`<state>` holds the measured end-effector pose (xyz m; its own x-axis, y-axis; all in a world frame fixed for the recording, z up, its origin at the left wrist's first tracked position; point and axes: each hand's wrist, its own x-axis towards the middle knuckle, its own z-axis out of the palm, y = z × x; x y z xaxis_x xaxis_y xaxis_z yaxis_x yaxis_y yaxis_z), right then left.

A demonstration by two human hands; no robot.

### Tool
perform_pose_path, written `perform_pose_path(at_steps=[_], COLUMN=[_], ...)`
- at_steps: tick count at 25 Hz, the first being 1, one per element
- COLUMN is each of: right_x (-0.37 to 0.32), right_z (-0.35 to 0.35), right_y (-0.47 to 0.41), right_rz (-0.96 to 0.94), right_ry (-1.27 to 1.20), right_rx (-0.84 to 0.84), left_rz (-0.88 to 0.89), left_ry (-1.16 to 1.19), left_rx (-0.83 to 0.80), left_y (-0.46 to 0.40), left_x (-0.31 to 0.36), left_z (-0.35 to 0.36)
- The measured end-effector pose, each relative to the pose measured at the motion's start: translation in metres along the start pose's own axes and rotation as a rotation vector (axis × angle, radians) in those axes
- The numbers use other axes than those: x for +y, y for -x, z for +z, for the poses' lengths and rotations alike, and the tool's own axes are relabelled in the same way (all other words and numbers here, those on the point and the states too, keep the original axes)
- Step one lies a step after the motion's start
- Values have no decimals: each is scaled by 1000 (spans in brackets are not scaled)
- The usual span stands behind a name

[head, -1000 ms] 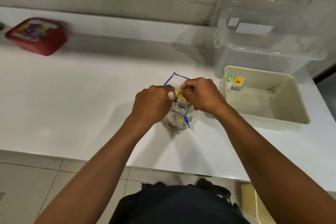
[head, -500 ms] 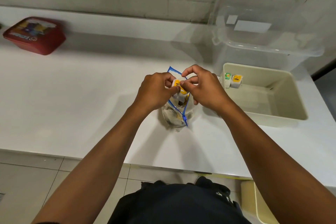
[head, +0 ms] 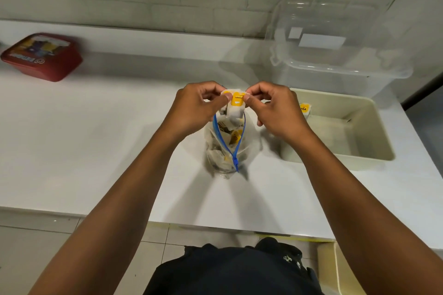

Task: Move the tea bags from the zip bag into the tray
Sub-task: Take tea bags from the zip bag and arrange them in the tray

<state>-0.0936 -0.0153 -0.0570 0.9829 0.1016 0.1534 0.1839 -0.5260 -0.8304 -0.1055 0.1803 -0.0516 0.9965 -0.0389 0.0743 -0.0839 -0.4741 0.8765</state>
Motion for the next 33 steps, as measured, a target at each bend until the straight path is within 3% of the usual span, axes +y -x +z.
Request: perform_pose_path(at_steps=[7, 11, 18, 27, 33], right_x=[41, 96, 177, 197, 202], right_z=[-73, -127, -165, -178, -177], right_y=[-4, -9, -19, -35, -48], right_rz=[25, 108, 373, 446, 475], right_ry=[-159, 14, 238, 419, 531], right_rx=[128, 244, 37, -157, -299], left_rz=[77, 149, 146, 102, -4], left_ry=[-50, -106, -307, -755, -838], left_rx=[35, -27, -175, -297, -317], left_y=[-23, -42, -83, -110, -124], left_x=[31, 58, 66, 56, 56], left_z=[38, 95, 198, 264, 288])
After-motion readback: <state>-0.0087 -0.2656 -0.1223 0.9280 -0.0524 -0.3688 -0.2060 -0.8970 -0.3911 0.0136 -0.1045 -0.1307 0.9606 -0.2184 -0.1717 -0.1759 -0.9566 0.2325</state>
